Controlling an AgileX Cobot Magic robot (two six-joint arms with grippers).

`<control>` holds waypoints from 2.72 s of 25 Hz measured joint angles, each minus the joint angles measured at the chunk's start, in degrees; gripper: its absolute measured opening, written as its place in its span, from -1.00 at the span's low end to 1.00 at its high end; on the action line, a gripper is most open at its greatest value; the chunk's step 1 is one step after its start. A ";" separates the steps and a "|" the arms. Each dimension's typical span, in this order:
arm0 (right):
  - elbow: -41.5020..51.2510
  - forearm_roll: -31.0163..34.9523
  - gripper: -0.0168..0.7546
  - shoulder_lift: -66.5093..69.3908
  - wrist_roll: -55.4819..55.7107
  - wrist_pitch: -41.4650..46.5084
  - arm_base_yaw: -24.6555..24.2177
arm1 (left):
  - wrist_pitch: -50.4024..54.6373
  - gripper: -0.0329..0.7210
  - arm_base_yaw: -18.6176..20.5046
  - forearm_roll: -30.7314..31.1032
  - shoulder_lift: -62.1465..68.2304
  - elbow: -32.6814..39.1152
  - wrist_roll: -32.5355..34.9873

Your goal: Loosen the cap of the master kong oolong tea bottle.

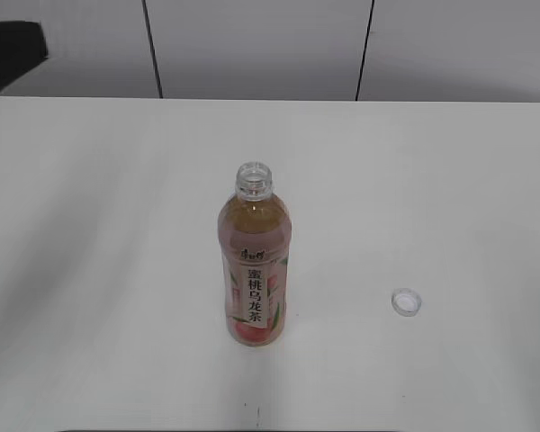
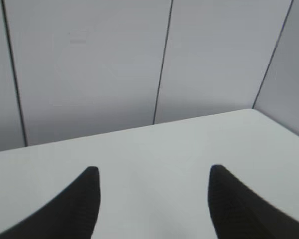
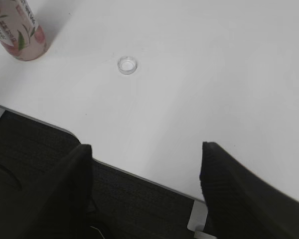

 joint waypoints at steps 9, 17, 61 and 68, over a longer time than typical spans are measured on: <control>0.00 0.05 0.37 0.00 0.00 0.00 0.00 | 24.25 0.21 0.00 -14.73 -18.35 0.05 12.59; 0.00 0.05 0.37 0.00 0.00 0.00 0.00 | 47.41 0.21 0.00 -30.18 -32.20 0.05 30.86; 0.00 0.05 0.37 0.00 0.00 0.00 -0.05 | 65.12 0.19 0.68 -29.10 -42.96 -1.89 36.24; 0.00 0.49 0.37 -0.63 0.00 -0.01 -8.12 | 64.88 0.19 16.13 -29.12 -46.48 -1.85 36.24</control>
